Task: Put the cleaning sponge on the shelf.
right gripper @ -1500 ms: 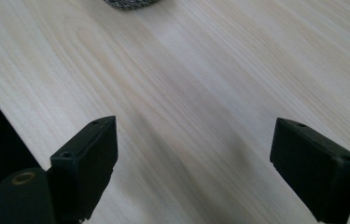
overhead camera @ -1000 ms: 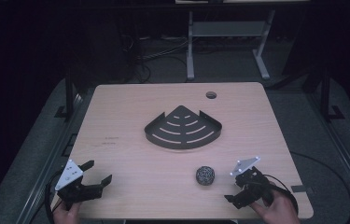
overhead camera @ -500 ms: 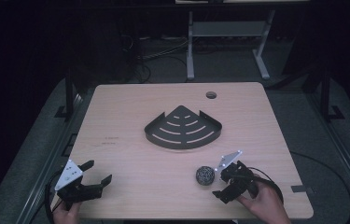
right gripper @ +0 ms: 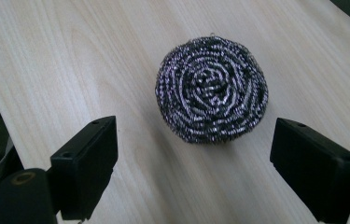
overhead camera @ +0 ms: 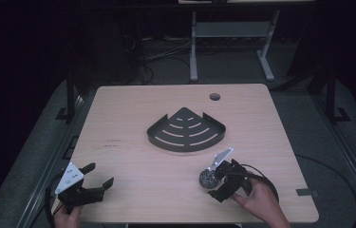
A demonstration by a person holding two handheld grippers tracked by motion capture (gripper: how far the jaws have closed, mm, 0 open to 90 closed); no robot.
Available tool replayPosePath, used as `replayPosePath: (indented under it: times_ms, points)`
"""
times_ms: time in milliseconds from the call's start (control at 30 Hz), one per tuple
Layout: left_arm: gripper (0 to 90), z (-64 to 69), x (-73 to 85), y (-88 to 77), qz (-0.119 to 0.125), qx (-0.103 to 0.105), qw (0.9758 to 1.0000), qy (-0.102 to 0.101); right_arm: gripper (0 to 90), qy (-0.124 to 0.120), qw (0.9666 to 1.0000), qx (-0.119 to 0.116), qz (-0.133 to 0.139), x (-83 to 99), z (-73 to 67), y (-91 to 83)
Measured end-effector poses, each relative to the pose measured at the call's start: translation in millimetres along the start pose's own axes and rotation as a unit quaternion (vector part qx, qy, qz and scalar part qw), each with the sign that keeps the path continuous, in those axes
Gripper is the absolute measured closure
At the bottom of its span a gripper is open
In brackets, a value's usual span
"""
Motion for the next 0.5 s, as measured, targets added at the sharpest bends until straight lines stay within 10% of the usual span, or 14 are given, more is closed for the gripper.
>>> replayPosePath:
  times_ms: [500]
  points:
    - [13.3, -0.6, -0.6, -0.5, 0.003, -0.002, 1.0, -0.004, 15.4, -0.007, 0.9994, 0.0, -0.034, -11.7, 5.5, 19.4]
Point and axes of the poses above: each handheld gripper's, and its own axes: y roughly forward along the jaws, x roughly out of its underside, z roughly to its right, the point moved 8 cm from there along y, roughly forward along the jaws, and after that the axes turned 9 degrees about z, right-handed, at the moved point
